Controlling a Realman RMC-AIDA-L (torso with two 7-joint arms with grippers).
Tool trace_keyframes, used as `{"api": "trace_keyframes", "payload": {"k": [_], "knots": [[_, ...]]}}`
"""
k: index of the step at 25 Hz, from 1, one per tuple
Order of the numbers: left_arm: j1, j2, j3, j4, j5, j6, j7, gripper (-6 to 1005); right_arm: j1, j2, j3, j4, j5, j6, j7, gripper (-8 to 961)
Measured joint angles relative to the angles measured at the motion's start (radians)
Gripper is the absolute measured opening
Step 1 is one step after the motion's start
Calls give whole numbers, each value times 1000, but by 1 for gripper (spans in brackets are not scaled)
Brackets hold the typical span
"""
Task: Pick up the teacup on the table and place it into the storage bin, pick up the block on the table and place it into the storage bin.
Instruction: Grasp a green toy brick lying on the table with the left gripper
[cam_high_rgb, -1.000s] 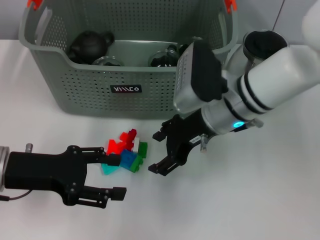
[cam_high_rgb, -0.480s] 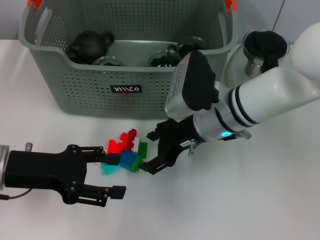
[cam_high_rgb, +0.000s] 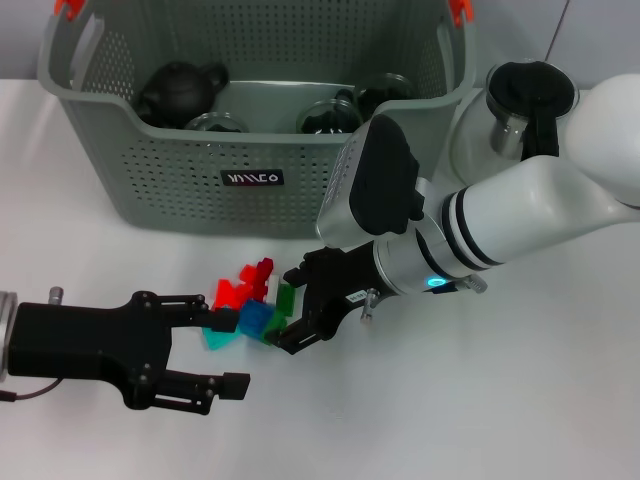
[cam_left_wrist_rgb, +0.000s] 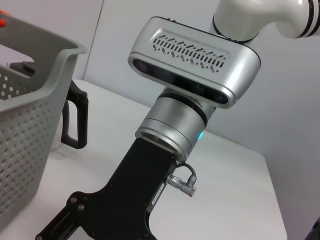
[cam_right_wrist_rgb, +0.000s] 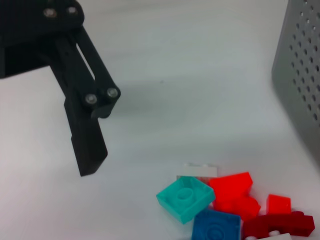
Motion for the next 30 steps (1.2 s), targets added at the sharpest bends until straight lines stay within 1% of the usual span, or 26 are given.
{"api": "trace_keyframes", "payload": {"k": [11, 18, 30], "knots": [[2, 0, -1, 0, 0, -3, -1, 827, -1, -1, -12, 1, 14, -9, 0, 882], [2, -1, -1, 0, 0, -5, -1, 827, -1, -10, -13, -7, 15, -66, -8, 882], [1, -2, 0, 0, 0, -12, -1, 827, -1, -3, -13, -7, 16, -76, -26, 881]]}}
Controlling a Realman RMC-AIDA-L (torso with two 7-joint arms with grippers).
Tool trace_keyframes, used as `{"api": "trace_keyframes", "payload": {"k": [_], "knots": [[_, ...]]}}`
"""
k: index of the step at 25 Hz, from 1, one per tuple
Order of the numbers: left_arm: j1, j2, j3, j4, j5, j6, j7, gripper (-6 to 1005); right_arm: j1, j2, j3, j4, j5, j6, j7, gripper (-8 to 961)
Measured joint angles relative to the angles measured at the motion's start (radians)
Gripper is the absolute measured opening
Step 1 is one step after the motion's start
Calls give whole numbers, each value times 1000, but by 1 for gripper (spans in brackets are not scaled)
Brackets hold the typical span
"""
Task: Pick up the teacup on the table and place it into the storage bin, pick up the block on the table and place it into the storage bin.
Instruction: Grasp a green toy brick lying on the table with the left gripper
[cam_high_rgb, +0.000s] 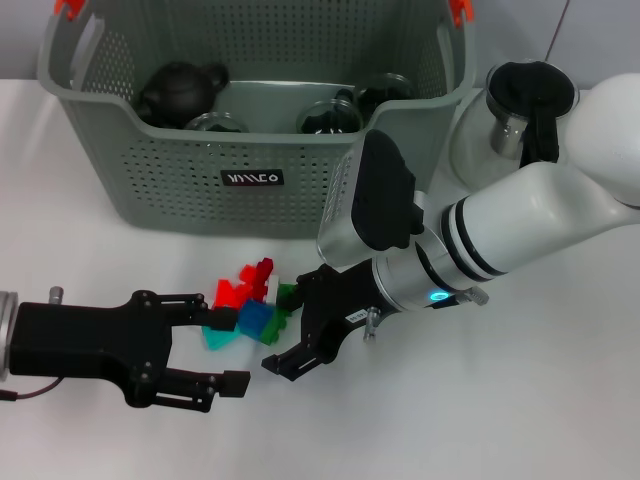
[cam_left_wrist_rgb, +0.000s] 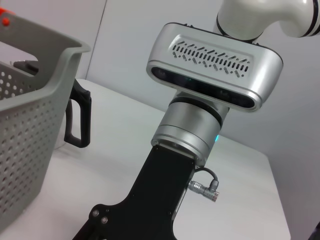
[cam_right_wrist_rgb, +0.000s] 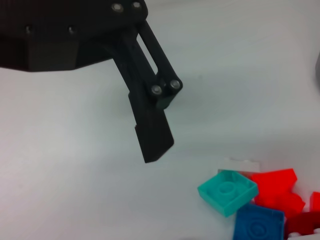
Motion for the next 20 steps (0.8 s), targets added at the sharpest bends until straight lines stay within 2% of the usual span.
{"api": "trace_keyframes", "payload": {"k": [15, 20], "knots": [[2, -3, 5, -2, 0, -21, 2, 828, 0, 4, -2, 3, 5, 23, -1, 882], [1, 1, 0, 2, 38, -20, 3, 828, 0, 4, -11, 5, 15, 23, -3, 882]]}}
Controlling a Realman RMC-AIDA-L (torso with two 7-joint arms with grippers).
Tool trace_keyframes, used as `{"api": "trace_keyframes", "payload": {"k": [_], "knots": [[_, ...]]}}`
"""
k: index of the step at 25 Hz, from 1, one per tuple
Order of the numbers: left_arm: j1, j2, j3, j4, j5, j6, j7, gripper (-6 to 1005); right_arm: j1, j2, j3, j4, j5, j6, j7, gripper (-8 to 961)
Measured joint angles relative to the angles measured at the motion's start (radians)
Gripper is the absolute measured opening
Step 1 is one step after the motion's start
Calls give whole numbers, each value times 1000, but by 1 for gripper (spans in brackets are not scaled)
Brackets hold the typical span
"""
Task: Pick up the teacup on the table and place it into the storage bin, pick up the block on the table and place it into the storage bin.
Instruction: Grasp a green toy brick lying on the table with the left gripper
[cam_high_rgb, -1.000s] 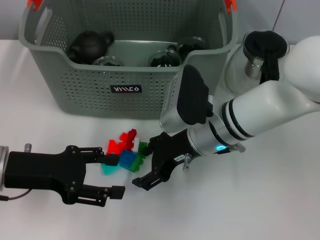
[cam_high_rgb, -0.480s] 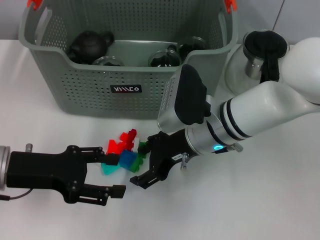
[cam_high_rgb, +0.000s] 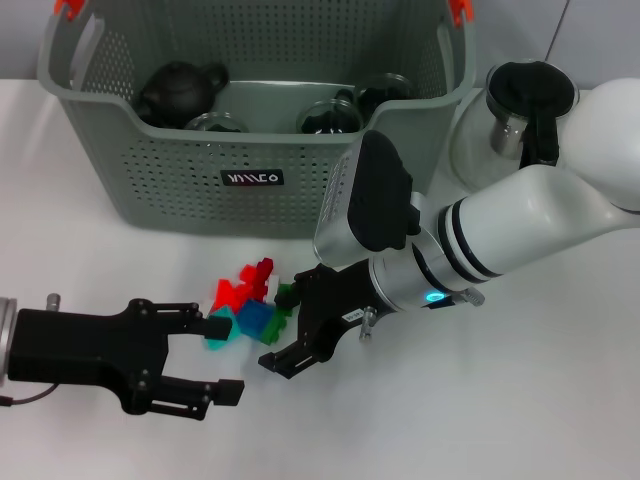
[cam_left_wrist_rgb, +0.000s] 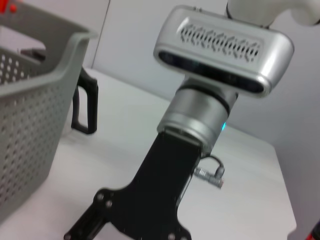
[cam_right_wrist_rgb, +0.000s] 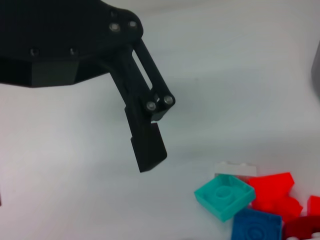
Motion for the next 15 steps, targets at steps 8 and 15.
{"api": "trace_keyframes", "payload": {"k": [8, 15], "knots": [[2, 8, -26, 24, 21, -1, 1, 828, 0, 2, -12, 2, 12, 0, 0, 882], [-2, 13, -52, 25, 36, -1, 1, 828, 0, 1, -17, 3, 13, -4, 0, 881]]}}
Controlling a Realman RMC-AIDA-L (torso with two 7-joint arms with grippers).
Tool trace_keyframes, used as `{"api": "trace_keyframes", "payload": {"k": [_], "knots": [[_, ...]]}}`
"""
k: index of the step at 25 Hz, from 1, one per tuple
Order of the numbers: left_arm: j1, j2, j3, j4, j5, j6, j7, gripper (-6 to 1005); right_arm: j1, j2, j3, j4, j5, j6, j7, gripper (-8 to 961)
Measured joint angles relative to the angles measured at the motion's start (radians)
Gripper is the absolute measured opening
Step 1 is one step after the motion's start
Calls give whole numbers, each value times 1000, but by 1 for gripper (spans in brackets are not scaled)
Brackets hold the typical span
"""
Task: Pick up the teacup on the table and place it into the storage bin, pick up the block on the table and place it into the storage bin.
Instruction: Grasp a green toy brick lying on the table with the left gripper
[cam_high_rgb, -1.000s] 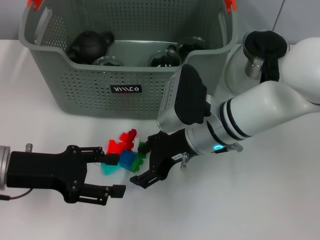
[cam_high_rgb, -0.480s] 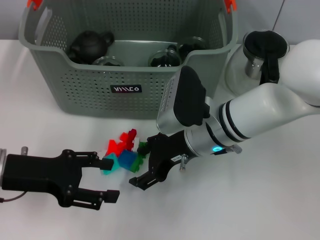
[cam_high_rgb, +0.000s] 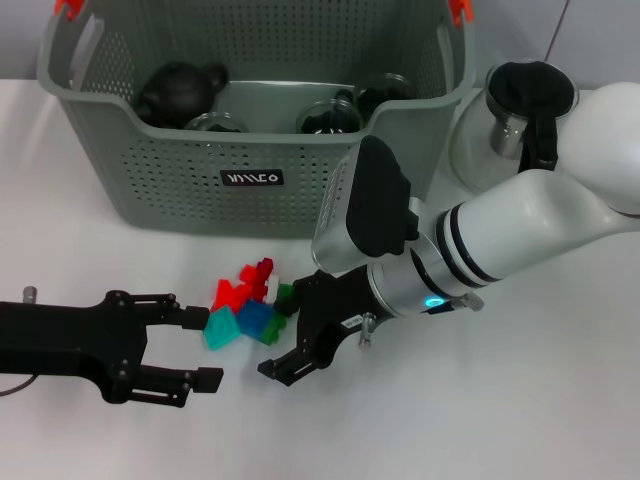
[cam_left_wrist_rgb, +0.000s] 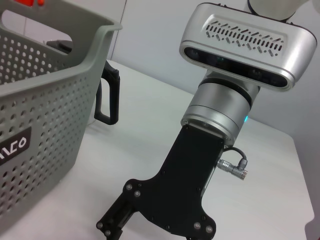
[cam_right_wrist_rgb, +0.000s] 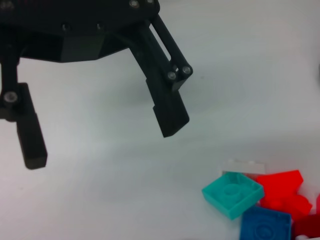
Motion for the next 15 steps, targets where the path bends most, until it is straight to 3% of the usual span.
{"api": "trace_keyframes", "payload": {"k": [7, 15], "knots": [[-2, 0, 0, 0, 1, 0, -2, 828, -4, -9, 2, -8, 0, -2, 0, 881], [-3, 0, 0, -1, 1, 2, -3, 828, -3, -3, -1, -11, 0, 29, 0, 881]]}}
